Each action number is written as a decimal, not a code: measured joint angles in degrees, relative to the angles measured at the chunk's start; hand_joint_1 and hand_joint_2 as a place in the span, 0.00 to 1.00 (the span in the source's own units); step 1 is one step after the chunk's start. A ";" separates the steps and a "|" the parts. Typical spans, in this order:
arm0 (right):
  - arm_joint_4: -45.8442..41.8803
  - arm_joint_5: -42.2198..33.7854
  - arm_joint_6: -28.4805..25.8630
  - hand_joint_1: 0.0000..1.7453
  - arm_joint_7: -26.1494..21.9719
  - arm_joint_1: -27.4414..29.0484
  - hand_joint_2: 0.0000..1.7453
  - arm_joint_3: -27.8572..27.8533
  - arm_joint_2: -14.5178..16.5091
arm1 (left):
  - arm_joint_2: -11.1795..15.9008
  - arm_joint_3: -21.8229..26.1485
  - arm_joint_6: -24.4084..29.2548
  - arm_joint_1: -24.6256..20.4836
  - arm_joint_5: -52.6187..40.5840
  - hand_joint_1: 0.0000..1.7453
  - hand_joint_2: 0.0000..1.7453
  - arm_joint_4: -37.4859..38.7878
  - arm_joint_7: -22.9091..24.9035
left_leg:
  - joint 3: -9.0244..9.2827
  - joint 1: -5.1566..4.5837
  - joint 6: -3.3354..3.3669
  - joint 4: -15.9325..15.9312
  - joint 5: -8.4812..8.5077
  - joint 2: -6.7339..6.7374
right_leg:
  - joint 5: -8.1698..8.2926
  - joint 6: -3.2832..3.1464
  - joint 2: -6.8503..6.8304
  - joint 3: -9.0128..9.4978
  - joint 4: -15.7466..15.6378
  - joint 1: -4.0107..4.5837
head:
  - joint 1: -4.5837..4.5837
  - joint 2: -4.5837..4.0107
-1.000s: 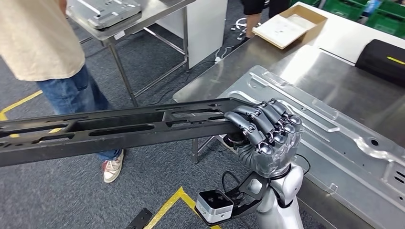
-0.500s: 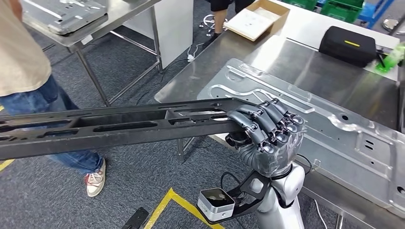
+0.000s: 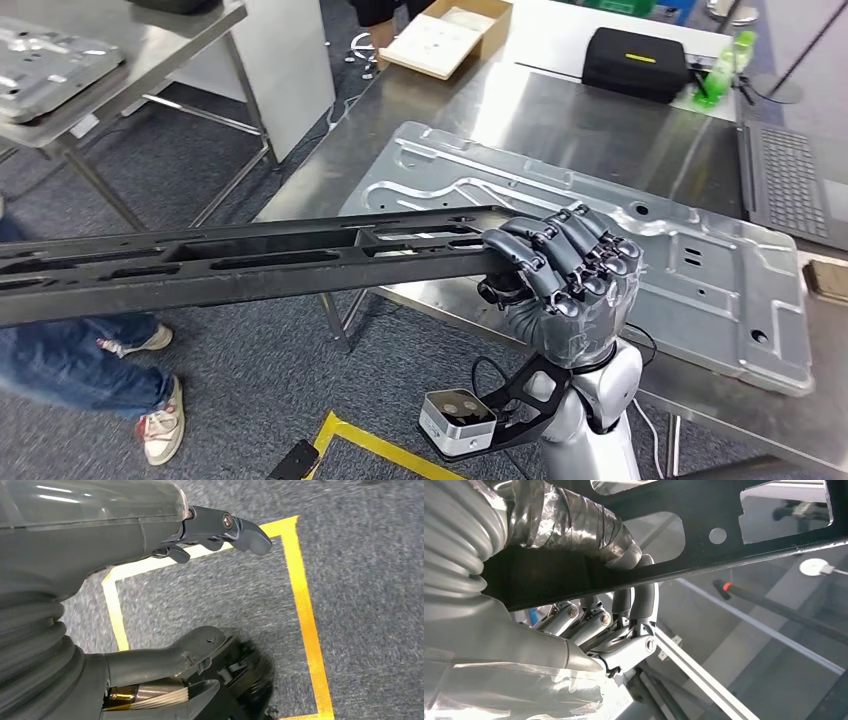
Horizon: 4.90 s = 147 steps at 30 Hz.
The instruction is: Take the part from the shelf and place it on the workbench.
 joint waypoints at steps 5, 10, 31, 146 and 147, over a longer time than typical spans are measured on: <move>0.02 -0.01 0.00 1.00 -0.08 0.12 1.00 -0.81 0.08 | 0.03 0.00 0.07 0.00 0.03 0.00 1.00 0.00 -0.04 | 3.34 0.11 0.79 -7.67 2.50 -2.50 | -0.57 1.62 2.85 -1.19 1.49 -0.32 | 0.01 0.00; 0.03 -0.15 -0.02 1.00 -0.14 0.26 1.00 -1.97 0.08 | 0.11 -0.01 0.07 -0.19 0.13 0.00 1.00 0.00 -0.05 | 3.64 -0.01 2.34 -8.36 2.89 -0.30 | -5.04 2.91 -2.90 -5.33 9.88 -0.32 | 0.11 0.00; 1.34 -1.10 0.00 1.00 -1.75 0.29 1.00 -8.41 1.89 | 0.51 -0.01 0.09 0.22 0.72 0.00 1.00 0.00 -0.05 | 0.10 0.09 -0.21 -1.91 1.49 0.86 | -0.93 0.12 -3.40 0.45 0.34 -0.06 | 0.07 0.00; 40.30 9.50 4.70 0.00 33.13 -10.66 1.00 -18.37 -31.93 | 2.02 0.01 -2.95 1.49 3.29 0.00 1.00 0.00 -7.58 | 3.48 -0.50 0.20 -9.83 3.81 0.64 | -0.64 1.78 -4.01 -0.25 0.38 -1.43 | -0.06 0.00; 40.33 9.44 4.78 0.00 33.14 -10.68 1.00 -18.37 -31.94 | 2.02 0.01 -2.95 1.50 3.29 0.00 1.00 0.00 -7.58 | 3.41 -0.49 0.17 -9.78 3.76 0.64 | -0.62 1.73 -4.01 -0.24 0.36 -1.46 | -0.06 0.00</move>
